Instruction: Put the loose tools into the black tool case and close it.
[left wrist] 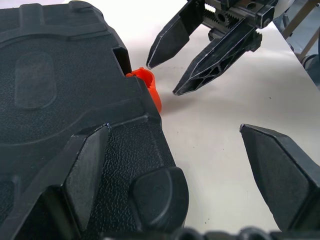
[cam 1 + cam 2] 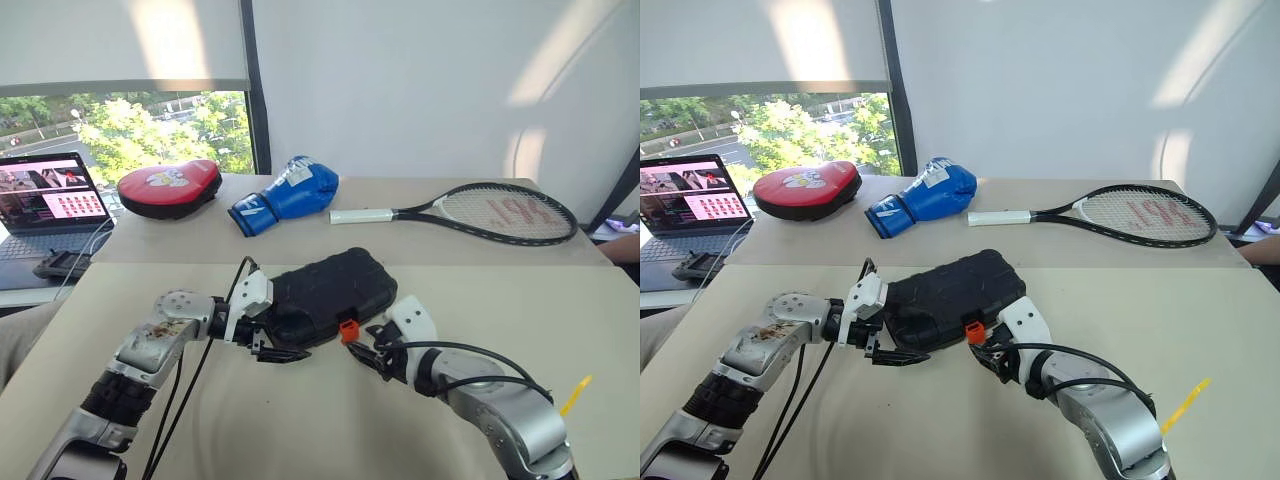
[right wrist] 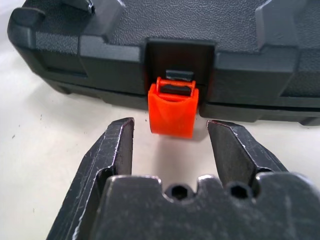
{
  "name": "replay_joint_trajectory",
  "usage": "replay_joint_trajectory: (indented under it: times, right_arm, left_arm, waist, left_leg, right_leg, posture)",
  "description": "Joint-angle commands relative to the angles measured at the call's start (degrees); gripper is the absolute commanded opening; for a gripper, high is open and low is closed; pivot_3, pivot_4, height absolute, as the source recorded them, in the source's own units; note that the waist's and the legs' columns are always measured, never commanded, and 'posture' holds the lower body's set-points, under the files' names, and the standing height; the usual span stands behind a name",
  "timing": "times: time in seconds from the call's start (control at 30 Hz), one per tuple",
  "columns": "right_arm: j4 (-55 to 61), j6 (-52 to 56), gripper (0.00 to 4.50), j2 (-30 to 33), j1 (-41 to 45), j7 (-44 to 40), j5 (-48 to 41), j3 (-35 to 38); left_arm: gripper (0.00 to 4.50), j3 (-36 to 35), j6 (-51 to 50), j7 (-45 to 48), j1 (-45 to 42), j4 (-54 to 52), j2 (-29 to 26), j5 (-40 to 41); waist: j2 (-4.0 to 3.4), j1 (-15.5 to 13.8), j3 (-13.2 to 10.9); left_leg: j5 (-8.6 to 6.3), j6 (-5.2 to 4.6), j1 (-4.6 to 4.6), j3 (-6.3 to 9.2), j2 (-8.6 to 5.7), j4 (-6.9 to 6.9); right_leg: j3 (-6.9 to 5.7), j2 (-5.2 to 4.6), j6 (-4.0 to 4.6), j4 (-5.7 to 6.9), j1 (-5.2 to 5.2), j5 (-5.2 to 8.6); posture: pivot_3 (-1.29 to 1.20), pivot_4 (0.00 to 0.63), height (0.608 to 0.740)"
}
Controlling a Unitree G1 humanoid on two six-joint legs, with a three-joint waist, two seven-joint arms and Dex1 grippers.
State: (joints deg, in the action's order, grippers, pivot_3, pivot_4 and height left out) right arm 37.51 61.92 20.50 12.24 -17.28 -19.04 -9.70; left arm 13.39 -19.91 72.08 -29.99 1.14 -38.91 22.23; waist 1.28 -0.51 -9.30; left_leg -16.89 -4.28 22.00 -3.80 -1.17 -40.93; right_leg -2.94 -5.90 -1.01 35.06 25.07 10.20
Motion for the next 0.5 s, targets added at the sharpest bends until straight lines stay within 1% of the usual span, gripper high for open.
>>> replay_joint_trajectory:
  times: [0.03,0.17,0.5]
  right_arm:
    - [-0.2,-1.0,2.75,-1.1,0.7,1.5,1.0,-0.6]
    - [-2.2,-1.0,2.75,-2.6,1.3,2.9,1.8,-0.6]
    - [-4.2,-1.5,2.75,-5.0,1.9,2.7,1.8,-1.0]
  left_arm:
    - [4.50,1.5,-1.3,1.5,1.5,1.6,-0.7,-1.9]
    - [4.50,0.8,-1.8,1.8,1.9,1.0,-1.1,-1.9]
    - [4.50,-0.5,-2.2,1.3,3.2,-0.4,-1.5,-2.0]
  waist:
    - [0.00,0.0,0.0]
    - [-0.01,0.0,0.0]
    - [-0.01,0.2,0.0]
  left_leg:
    - [0.00,0.00,0.00,0.00,0.00,0.01]
    - [0.01,0.02,0.00,0.00,0.00,0.01]
    - [0.01,0.02,-0.01,0.01,0.01,0.03]
  right_leg:
    - [0.00,0.00,0.00,0.01,0.01,0.00]
    - [0.00,0.01,0.00,0.01,0.01,0.00]
    - [0.00,0.02,-0.01,0.01,0.03,0.00]
  posture:
    - [0.00,0.150,0.740]
    - [0.00,0.150,0.740]
    - [0.00,0.150,0.740]
